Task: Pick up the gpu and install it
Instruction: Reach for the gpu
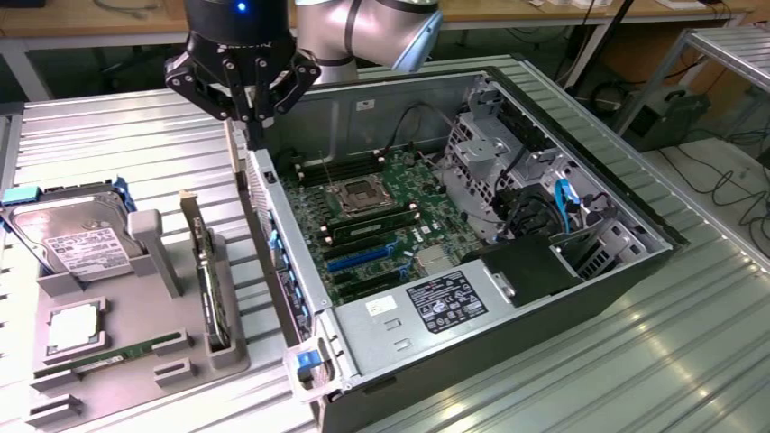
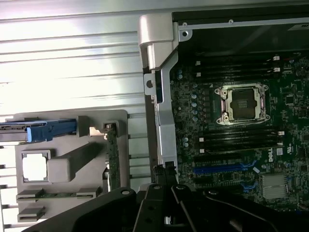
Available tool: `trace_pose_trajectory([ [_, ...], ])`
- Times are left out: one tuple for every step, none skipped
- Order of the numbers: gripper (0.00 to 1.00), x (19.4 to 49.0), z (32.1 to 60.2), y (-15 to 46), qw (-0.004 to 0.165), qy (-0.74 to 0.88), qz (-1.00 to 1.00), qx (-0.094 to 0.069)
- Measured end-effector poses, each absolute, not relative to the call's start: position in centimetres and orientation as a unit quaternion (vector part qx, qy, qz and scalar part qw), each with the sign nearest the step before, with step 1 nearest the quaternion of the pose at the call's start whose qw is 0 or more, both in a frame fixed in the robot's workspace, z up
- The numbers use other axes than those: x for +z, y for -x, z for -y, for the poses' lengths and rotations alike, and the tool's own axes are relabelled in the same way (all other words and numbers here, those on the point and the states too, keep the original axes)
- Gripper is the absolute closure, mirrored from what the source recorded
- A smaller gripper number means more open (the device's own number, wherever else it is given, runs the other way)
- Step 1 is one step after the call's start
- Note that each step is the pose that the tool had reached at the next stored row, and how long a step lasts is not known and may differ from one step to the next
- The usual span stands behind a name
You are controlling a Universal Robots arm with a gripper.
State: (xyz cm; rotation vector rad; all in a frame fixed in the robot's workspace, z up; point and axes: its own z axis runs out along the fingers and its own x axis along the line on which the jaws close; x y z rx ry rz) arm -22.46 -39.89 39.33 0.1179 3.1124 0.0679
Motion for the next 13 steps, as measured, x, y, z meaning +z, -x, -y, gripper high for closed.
trace_pose_trajectory([
  [0.89, 39.33, 39.90, 22.47, 0.013, -0.038, -0.999, 0.022],
  [0.89, 39.33, 39.89, 22.49, 0.013, -0.038, -0.999, 0.022],
  [0.89, 39.33, 39.89, 22.51, 0.013, -0.038, -0.999, 0.022],
  [0.89, 39.33, 39.89, 22.56, 0.013, -0.038, -0.999, 0.022],
  [0.89, 39.33, 39.89, 22.58, 0.013, -0.038, -0.999, 0.022],
  [0.89, 39.33, 39.89, 22.63, 0.013, -0.038, -0.999, 0.022],
  [0.89, 39.33, 39.89, 22.70, 0.013, -0.038, -0.999, 0.022],
  [0.89, 39.33, 39.89, 22.71, 0.013, -0.038, -0.999, 0.022],
  [0.89, 39.33, 39.89, 22.73, 0.013, -0.038, -0.999, 0.022],
  [0.89, 39.33, 39.89, 22.75, 0.013, -0.038, -0.999, 0.022],
  [0.89, 39.33, 39.89, 22.78, 0.013, -0.038, -0.999, 0.022],
  [0.89, 39.33, 39.89, 22.79, 0.013, -0.038, -0.999, 0.022],
  [0.89, 39.33, 39.89, 22.81, 0.013, -0.038, -0.999, 0.022],
])
